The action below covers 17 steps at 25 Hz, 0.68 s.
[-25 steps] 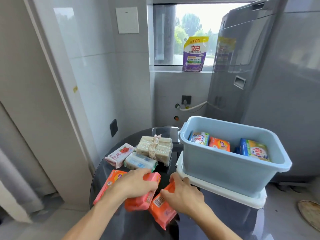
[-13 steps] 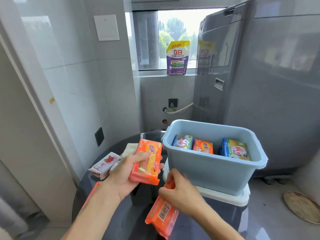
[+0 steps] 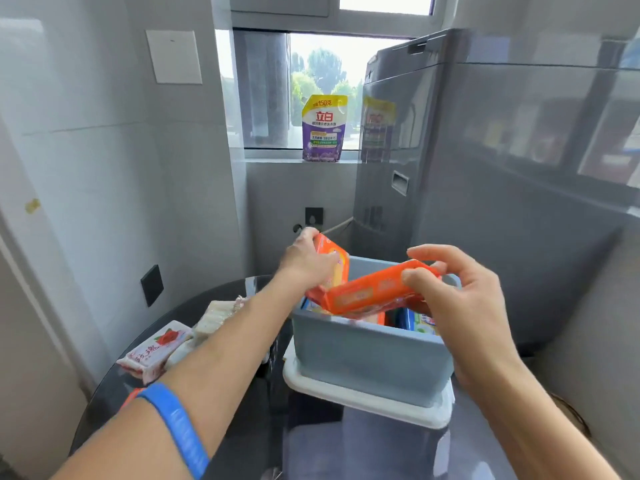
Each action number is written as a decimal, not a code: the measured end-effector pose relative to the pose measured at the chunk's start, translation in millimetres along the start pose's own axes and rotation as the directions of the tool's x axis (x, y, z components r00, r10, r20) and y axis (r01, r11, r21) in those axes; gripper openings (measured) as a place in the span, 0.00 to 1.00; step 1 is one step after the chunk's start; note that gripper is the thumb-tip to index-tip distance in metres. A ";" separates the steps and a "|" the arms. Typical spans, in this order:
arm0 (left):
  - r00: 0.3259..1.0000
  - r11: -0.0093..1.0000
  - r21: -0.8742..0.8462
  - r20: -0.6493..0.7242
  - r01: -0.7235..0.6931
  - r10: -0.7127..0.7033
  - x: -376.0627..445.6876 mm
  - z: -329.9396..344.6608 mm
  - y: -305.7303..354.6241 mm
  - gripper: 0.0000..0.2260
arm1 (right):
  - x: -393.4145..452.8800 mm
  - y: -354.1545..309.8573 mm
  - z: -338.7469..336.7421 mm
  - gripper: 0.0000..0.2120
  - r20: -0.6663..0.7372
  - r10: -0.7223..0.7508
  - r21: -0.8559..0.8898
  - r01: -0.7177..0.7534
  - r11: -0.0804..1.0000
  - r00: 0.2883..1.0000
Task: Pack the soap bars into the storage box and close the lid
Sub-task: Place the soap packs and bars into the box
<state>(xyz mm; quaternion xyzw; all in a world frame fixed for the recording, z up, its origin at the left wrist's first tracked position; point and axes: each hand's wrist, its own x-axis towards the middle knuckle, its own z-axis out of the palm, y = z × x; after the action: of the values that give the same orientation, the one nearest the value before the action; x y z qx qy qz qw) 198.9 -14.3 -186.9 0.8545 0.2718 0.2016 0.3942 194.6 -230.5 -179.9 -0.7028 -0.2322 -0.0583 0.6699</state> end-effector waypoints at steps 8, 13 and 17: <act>0.946 0.676 0.707 -0.030 -0.207 0.322 -1.7 17.2 -30.0 0.09 | 31.7 62.4 -22.7 0.19 0.071 -0.038 -0.980 0.077 0.185 0.997; 0.973 0.863 0.455 0.031 -0.217 0.229 -13.1 11.5 -45.3 0.11 | 21.2 52.2 -1.2 0.15 0.178 -0.127 -0.966 0.198 0.166 0.976; 0.924 0.927 -0.027 -0.088 -0.375 0.372 -55.2 1.2 -88.1 0.15 | -21.2 62.4 39.7 0.06 0.320 -0.476 -0.782 0.512 0.355 0.819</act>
<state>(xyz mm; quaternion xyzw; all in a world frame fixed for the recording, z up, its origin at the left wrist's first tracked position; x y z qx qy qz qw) 130.1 -1.6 -263.8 0.8729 0.1153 0.3132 0.3558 192.0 -197.0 -249.0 -0.8327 -0.3866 -0.3476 0.1908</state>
